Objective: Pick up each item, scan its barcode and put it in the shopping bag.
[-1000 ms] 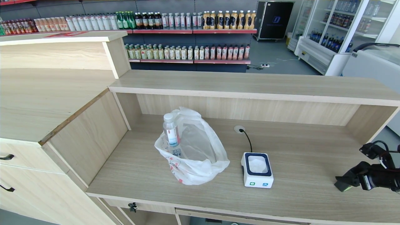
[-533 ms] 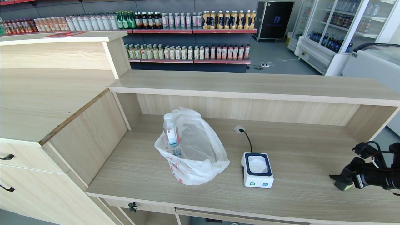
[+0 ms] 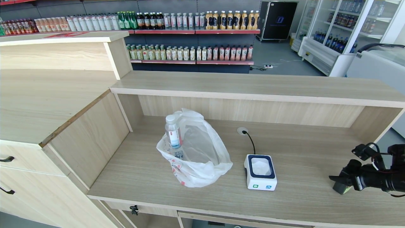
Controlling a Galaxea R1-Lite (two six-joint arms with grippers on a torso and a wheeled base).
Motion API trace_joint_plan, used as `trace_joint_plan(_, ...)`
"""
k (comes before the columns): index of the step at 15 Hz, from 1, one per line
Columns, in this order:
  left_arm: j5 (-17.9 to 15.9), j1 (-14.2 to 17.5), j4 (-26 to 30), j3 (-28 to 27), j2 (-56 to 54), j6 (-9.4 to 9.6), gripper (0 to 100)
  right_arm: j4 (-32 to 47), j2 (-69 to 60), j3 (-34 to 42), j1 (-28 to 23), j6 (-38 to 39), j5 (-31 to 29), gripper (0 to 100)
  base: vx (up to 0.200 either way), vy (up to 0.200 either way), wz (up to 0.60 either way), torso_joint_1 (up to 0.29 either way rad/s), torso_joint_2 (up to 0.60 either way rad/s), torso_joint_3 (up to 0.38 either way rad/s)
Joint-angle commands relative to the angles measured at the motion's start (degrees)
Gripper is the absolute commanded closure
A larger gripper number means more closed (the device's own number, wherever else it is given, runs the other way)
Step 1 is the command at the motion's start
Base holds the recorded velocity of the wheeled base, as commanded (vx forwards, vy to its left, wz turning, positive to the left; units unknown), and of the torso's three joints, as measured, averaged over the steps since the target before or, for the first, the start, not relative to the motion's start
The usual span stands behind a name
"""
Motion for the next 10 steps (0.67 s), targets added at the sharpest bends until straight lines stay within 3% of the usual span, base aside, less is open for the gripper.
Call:
trace_joint_plan(1,0.02,0.02,0.00,0.00,-0.02,0.02,0,-0.03,-0.36,-0.07,-0.03,-0.12,0.05,100,0.000,0.000,0.00,0.000,0.00,0.000)
trace_joint_plan(7,0.02,0.02,0.00,0.00,-0.02,0.02,0,-1.26,-3.08,1.25,-0.12,-0.12,0.31,100,0.000,0.000,0.00,0.000,0.00,0.000)
trace_joint_plan(10,0.02,0.02,0.00,0.00,-0.02,0.02,0,-3.11,-12.31,2.30,0.14,-1.26,8.48,100,0.000,0.000,0.00,0.000,0.00,0.000)
